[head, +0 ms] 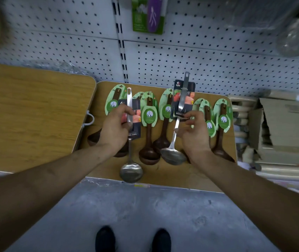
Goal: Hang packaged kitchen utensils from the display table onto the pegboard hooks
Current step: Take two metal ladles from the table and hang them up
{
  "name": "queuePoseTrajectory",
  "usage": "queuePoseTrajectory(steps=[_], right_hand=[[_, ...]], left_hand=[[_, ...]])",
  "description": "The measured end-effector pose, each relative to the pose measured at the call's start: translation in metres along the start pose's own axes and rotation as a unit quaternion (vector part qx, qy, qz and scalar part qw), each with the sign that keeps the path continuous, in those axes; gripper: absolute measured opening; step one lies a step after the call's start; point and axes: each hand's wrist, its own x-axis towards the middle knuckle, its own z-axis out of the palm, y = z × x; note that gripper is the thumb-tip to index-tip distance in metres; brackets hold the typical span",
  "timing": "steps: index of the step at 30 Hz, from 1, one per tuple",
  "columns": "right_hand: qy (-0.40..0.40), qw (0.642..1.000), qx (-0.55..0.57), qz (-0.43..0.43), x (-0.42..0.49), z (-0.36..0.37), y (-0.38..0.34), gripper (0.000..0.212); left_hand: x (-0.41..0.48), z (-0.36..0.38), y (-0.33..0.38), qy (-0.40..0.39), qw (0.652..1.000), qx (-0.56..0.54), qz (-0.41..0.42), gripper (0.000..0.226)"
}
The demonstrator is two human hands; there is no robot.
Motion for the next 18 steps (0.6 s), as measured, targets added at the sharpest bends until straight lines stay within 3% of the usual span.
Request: queuePoseTrajectory(steps=[4, 11, 18], right_hand=[[0.005, 0.999, 0.049, 0.008, -0.031, -0.021, -0.009, 0.063], [-0.039, 0.982, 0.184, 0.034, -0.093, -0.062, -0.059, 0.064], [-0.119, 0.979, 0.162, -0.02, -0.166, -0.099, -0.122, 0.077]], left_hand=[[-0.025, -0.026, 0.025, -0.002, 0.998, -0.033, 0.054, 0.035], [-0.077, -0.069, 0.082, -0.042, 0.994, -0.095, 0.038, 0.045], [-0.134, -0.119, 0.16, -0.083, 0.985, -0.146, 0.025, 0.062]])
